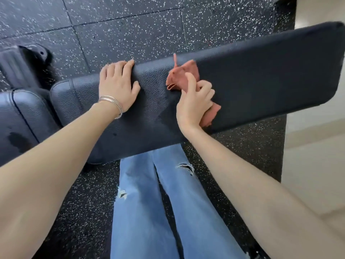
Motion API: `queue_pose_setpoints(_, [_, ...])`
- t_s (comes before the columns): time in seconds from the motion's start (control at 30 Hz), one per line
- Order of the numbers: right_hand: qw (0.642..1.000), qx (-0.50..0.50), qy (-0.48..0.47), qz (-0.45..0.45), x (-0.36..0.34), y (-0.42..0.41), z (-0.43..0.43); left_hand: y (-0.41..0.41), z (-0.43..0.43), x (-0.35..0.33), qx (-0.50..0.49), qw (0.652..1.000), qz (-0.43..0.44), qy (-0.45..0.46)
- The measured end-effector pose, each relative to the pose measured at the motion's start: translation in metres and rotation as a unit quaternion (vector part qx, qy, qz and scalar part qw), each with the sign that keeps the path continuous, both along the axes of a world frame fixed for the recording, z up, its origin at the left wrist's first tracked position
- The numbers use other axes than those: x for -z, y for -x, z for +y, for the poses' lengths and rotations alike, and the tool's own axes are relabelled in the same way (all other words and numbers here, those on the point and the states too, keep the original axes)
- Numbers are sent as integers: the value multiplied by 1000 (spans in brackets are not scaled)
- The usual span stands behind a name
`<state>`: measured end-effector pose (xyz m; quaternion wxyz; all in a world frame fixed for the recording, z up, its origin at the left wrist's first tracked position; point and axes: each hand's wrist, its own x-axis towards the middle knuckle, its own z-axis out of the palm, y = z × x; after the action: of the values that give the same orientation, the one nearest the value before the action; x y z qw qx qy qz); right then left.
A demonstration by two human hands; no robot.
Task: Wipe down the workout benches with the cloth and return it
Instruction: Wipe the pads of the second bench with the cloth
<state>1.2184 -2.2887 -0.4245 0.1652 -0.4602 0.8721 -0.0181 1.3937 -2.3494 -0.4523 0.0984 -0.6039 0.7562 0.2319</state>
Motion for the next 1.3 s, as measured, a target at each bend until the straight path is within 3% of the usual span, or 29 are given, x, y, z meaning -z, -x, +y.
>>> queue_pose_setpoints(0.1, [992,-106,-46,-47,-5,-33,27,-2,2,-3,-7,1000,-6,-6])
queue_pose_setpoints(0.23, [986,-140,-30,-87,-10,-3,5,-9,5,-10,-21,1000,-13,-7])
queue_pose_setpoints(0.37, [998,-55,-4,-14,-7,60,-59,-10,8,-11,-13,1000,-14,5])
queue_pose_setpoints(0.5, [995,-68,-68,11,-3,96,-107,-5,11,-6,-47,999,-11,19])
queue_pose_setpoints(0.67, [998,26,-33,54,6,42,-81,-3,14,-4,-67,997,10,23])
queue_pose_setpoints(0.77, [998,52,0,33,7,-16,-60,-19,15,-1,-56,998,22,34])
queue_pose_setpoints(0.9, [999,-52,-3,-15,10,-68,-35,-54,25,-1,-58,997,17,48])
queue_pose_setpoints(1.03, [987,-153,-38,-25,-1,-33,-56,-91,22,-3,0,999,12,36])
queue_pose_setpoints(1.2, [993,82,-83,26,-10,28,-85,-122,9,-4,42,999,-8,-2])
queue_pose_setpoints(1.3, [984,143,-91,52,-3,0,-89,-131,4,-2,74,997,-6,-10])
